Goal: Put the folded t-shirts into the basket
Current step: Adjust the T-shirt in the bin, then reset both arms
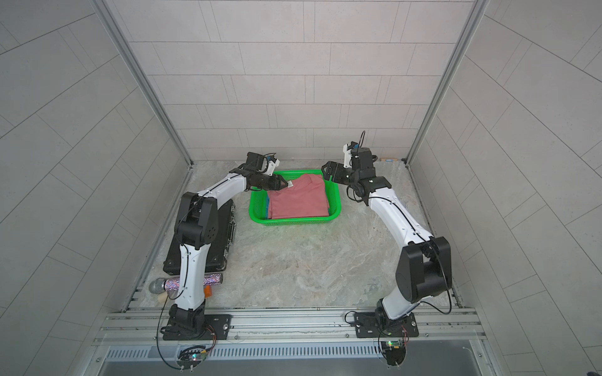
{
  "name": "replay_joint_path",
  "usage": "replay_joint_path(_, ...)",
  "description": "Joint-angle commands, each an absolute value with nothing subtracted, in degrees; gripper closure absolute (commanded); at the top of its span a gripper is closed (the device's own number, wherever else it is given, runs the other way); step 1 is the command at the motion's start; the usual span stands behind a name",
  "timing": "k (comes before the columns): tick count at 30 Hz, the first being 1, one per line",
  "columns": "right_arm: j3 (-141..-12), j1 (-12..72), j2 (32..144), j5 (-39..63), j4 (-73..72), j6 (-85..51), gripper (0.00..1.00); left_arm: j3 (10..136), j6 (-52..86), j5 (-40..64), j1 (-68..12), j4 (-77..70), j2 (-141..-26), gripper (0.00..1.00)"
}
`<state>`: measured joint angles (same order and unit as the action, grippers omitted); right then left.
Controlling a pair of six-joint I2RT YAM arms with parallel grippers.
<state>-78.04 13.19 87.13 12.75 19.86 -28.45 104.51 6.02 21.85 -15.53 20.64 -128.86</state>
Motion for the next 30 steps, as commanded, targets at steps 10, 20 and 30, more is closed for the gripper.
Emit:
replay_joint_path(10, -63.15, 12.95, 64.12, -7.87, 19.37, -19.95, 0.01, 98.2, 0.12, 15.19, -14.84, 27.0, -102.95, 0.33)
replay_joint_path(20, -45.57, 12.11, 51.63, -24.28, 11.31, -13.04, 0.02, 66.82, -0.06, -0.97, -4.91, 13.34, -79.67, 0.0)
replay_joint_path(30, -15.99, 10.9, 42.88, -28.32, -18.59, -7.49, 0.0, 33.91, 0.5, -0.67, 1.68, -10.15, -69.64, 0.0)
